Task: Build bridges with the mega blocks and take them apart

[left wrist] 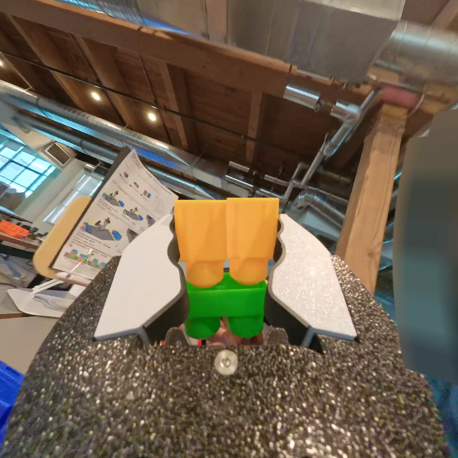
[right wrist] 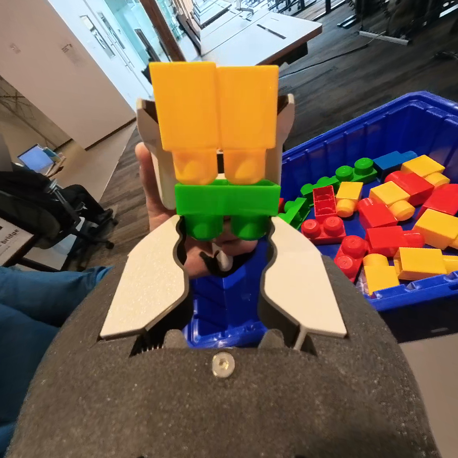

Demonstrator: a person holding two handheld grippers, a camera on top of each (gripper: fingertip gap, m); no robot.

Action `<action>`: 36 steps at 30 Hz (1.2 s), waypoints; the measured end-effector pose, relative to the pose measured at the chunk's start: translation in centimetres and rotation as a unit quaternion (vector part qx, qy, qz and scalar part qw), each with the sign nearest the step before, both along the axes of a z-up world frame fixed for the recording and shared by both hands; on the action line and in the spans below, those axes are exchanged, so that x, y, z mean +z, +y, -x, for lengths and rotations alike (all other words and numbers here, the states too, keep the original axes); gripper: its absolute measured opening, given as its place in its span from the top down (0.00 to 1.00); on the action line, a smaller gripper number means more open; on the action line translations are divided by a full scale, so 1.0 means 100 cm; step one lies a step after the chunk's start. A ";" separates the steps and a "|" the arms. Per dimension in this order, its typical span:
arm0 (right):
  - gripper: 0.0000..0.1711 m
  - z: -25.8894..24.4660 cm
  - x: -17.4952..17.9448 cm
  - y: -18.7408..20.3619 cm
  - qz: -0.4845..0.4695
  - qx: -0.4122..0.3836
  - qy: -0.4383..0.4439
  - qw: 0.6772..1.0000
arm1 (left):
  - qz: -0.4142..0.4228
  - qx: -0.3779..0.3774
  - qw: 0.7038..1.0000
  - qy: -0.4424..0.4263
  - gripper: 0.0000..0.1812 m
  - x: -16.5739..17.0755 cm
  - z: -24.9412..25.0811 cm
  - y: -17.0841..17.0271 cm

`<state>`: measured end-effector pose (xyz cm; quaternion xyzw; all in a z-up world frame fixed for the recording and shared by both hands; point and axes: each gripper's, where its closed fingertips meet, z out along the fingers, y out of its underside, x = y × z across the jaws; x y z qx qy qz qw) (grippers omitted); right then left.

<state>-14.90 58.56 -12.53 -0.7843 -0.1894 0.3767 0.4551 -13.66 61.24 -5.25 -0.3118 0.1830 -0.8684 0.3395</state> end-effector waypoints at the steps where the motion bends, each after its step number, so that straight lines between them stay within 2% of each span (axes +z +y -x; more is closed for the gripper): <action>1: 0.63 0.001 0.002 -0.002 -0.001 0.004 0.003 1.000 | -0.009 0.003 1.000 0.002 0.59 0.001 0.000 -0.002; 10: 0.63 0.000 0.017 -0.010 -0.017 0.024 0.021 0.999 | -0.054 -0.015 0.998 0.014 0.59 0.006 -0.004 -0.021; 17: 0.63 0.001 0.024 -0.011 -0.056 0.028 -0.002 0.998 | -0.041 -0.013 0.999 -0.001 0.59 0.010 -0.002 -0.024; 22: 0.64 0.004 0.026 -0.009 -0.081 0.021 0.023 0.996 | -0.022 -0.001 1.000 -0.008 0.59 0.012 -0.001 -0.023; 29: 0.64 -0.001 0.025 -0.011 -0.027 0.044 0.023 0.998 | -0.027 0.015 0.999 0.008 0.59 0.008 -0.005 -0.024; 36: 0.64 -0.001 0.025 -0.009 -0.025 0.047 0.009 0.999 | -0.007 0.012 1.000 -0.007 0.59 0.008 -0.004 -0.020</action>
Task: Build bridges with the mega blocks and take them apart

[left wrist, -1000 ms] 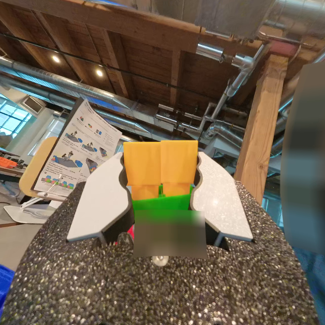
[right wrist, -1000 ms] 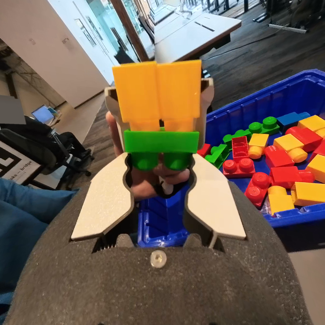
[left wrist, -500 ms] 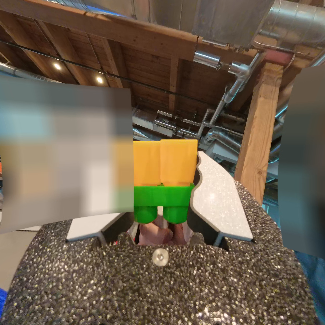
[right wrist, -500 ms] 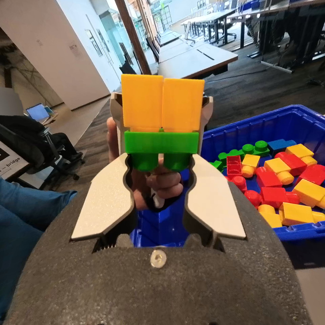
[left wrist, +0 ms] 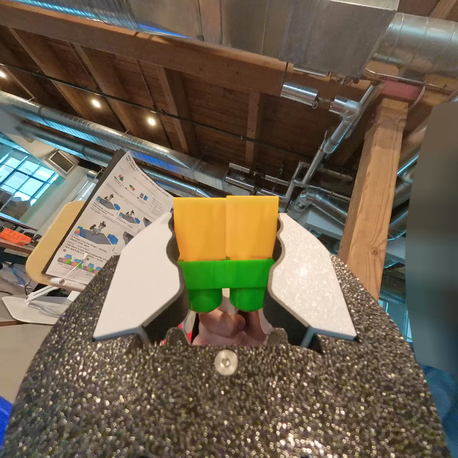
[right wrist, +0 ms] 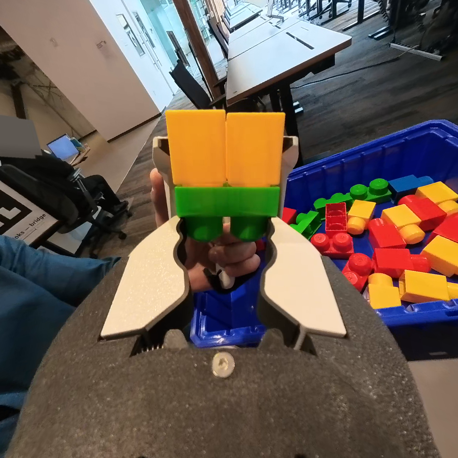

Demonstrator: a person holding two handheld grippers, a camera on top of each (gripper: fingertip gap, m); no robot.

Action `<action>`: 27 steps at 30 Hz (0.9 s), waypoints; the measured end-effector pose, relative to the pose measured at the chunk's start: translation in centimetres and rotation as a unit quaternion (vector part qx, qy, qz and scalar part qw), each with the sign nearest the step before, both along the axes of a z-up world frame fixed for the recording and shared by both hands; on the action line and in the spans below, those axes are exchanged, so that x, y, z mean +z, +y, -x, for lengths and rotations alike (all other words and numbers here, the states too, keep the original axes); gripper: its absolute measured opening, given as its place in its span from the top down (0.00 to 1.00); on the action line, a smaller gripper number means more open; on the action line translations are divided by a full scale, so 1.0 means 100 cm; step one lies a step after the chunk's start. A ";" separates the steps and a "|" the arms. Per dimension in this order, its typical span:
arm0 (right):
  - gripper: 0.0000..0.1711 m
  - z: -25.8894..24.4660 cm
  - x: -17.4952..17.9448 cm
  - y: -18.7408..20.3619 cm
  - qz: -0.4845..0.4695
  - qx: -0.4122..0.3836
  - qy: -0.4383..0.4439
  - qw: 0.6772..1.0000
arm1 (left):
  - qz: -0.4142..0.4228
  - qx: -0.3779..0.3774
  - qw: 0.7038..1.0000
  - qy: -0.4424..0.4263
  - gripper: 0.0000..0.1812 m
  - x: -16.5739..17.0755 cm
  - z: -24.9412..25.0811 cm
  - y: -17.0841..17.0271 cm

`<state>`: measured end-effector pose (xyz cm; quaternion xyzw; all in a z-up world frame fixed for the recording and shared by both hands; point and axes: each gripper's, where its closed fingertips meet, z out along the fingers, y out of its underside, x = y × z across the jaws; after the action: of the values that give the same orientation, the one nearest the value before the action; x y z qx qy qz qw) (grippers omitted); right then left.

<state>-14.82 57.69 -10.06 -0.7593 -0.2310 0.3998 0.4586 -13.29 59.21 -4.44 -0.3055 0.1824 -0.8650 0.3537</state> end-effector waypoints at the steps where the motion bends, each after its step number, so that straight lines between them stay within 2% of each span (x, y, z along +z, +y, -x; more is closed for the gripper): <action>1: 0.64 0.000 0.000 0.000 0.001 0.005 -0.003 1.000 | -0.003 0.002 1.000 0.002 0.59 0.000 0.000 -0.001; 10: 0.64 -0.001 0.001 0.001 -0.013 0.015 -0.025 0.999 | 0.006 0.001 1.000 -0.006 0.59 0.001 0.000 0.001; 19: 0.64 -0.002 -0.004 0.003 0.040 0.013 -0.023 0.999 | 0.026 0.008 1.000 -0.004 0.59 -0.006 -0.001 0.006; 27: 0.64 -0.001 -0.004 0.002 0.037 0.014 -0.009 0.999 | 0.020 0.010 1.000 0.012 0.59 -0.005 -0.003 0.005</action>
<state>-14.69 57.93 -10.44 -0.7759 -0.2312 0.4075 0.4225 -13.01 59.68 -4.99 -0.3247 0.1663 -0.8612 0.3539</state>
